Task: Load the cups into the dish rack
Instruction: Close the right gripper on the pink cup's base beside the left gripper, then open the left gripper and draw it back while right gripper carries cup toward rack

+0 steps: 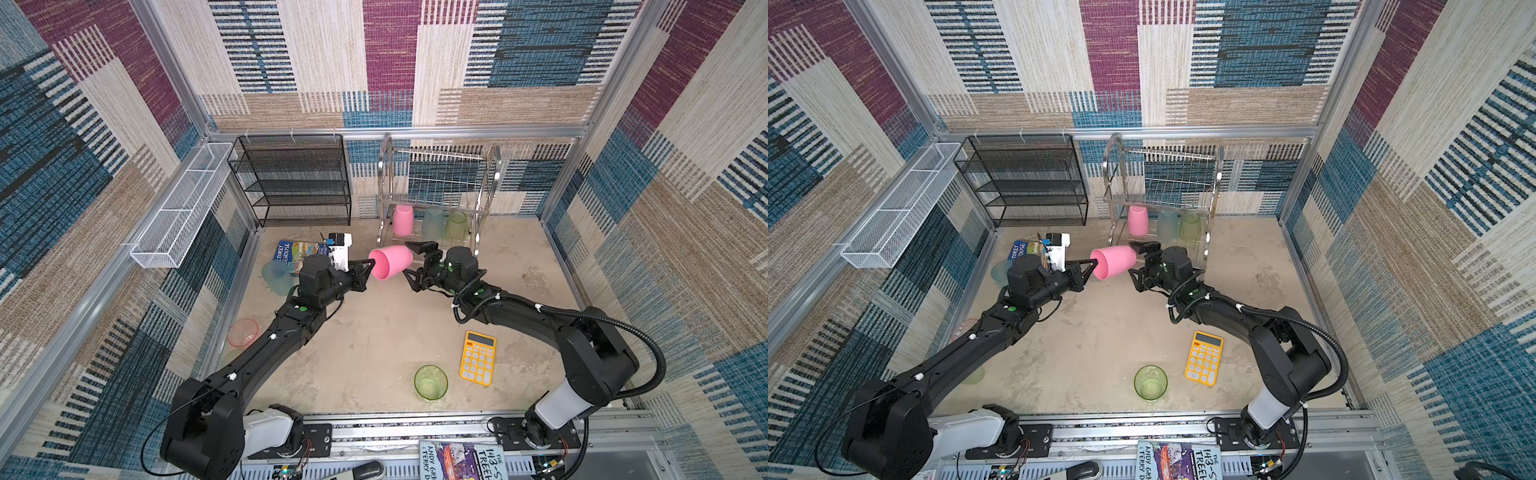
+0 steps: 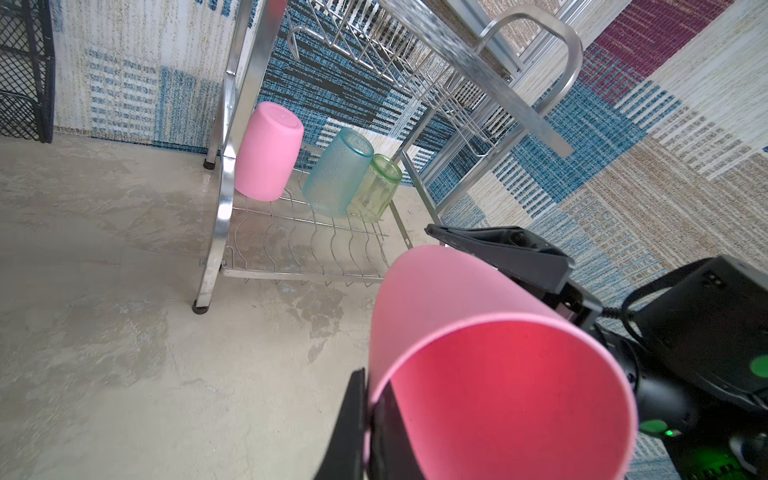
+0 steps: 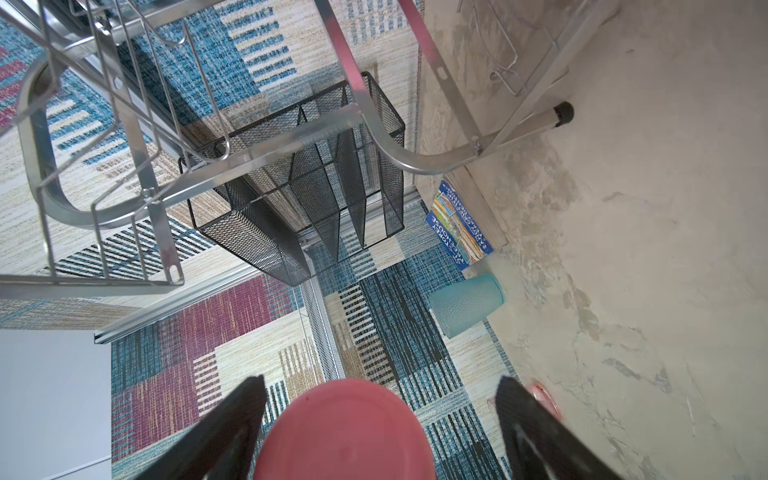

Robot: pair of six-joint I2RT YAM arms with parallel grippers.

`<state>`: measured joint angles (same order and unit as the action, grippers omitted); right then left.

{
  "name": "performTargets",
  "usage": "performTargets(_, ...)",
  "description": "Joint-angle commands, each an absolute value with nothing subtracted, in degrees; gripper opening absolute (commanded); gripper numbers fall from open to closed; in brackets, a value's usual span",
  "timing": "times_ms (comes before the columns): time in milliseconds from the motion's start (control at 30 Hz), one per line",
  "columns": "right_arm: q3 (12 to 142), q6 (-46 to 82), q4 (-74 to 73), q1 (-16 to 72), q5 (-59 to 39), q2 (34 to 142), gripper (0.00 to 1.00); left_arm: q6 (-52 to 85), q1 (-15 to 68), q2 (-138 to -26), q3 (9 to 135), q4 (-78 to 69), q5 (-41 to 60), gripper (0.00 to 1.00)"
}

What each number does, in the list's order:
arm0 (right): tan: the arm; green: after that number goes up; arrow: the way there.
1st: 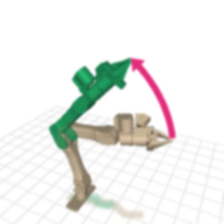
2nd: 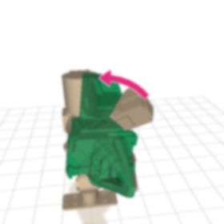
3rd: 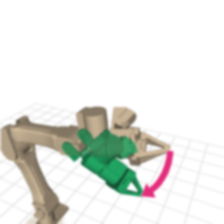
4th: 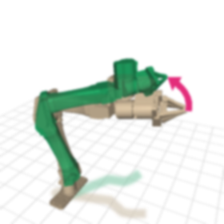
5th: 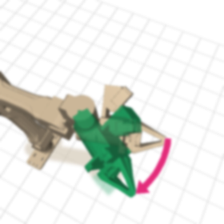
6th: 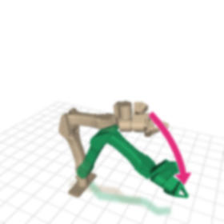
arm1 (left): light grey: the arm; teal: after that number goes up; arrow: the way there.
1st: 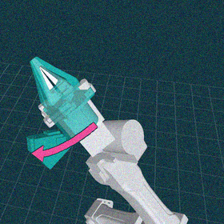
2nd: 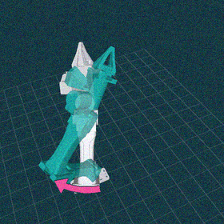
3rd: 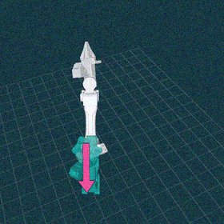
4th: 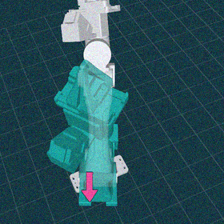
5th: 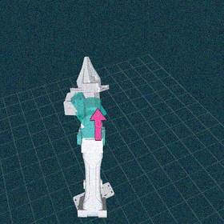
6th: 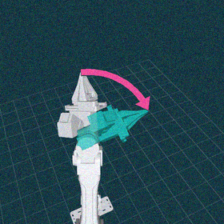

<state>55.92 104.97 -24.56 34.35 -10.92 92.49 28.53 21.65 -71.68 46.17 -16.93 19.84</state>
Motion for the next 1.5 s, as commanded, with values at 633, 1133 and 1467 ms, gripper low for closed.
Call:
performTargets(633, 57.82, 104.94, -25.42, 37.87, -8.27, 91.59, 0.77, 30.32, 21.12, -73.65, 46.24, -18.98, 20.57, 0.0)
performTargets(1133, 58.03, 102.86, -22.16, 38.06, -2.28, 90.02, 0.65, 31.89, 19.78, -75.25, 48.33, -15.68, 22.54, 0.4)
performTargets(1467, 59.33, 95.22, -13.89, 38.05, 9.29, 87.98, 0.64, 32.36, 18.89, -73.64, 48.74, -13.91, 23.95, 0.77)
